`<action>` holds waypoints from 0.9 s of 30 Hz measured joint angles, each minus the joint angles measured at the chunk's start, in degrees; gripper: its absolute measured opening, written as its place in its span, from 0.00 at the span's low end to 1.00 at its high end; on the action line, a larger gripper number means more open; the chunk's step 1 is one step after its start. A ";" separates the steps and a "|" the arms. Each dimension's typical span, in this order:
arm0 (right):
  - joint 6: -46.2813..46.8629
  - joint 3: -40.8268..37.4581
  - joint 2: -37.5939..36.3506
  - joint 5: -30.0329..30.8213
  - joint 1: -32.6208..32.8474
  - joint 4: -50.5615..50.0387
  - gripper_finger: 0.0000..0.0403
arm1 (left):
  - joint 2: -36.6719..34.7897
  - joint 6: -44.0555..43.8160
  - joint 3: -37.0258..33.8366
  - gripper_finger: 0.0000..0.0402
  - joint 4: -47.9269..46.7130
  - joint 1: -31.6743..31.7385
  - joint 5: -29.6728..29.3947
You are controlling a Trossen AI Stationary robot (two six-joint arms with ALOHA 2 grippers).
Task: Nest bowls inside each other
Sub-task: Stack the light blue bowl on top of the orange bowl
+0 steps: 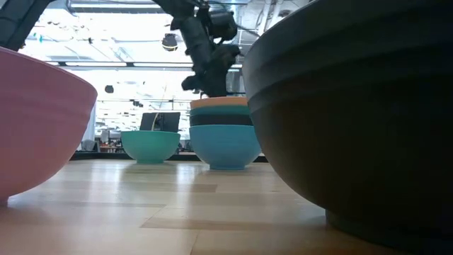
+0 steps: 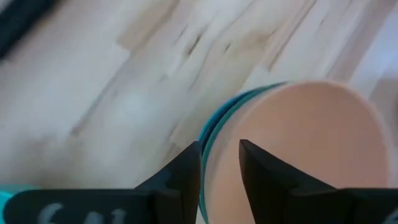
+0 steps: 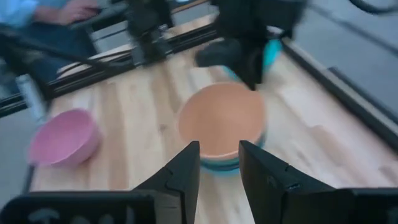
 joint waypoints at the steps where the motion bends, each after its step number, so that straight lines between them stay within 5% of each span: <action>1: 0.11 0.00 0.00 2.03 0.21 0.13 0.33 | 0.00 0.65 1.60 0.25 -0.78 0.00 -0.13; 11: 0.15 0.00 0.00 16.88 6.68 2.31 0.33 | -0.04 8.50 8.14 0.25 -21.04 0.31 -4.18; 17: -0.49 0.05 0.85 16.80 9.71 10.40 0.33 | 0.09 10.15 3.47 0.25 -29.66 1.24 -6.03; 27: -0.16 0.04 7.94 15.51 10.27 10.82 0.33 | 0.00 9.54 -4.05 0.25 -24.39 4.06 -10.51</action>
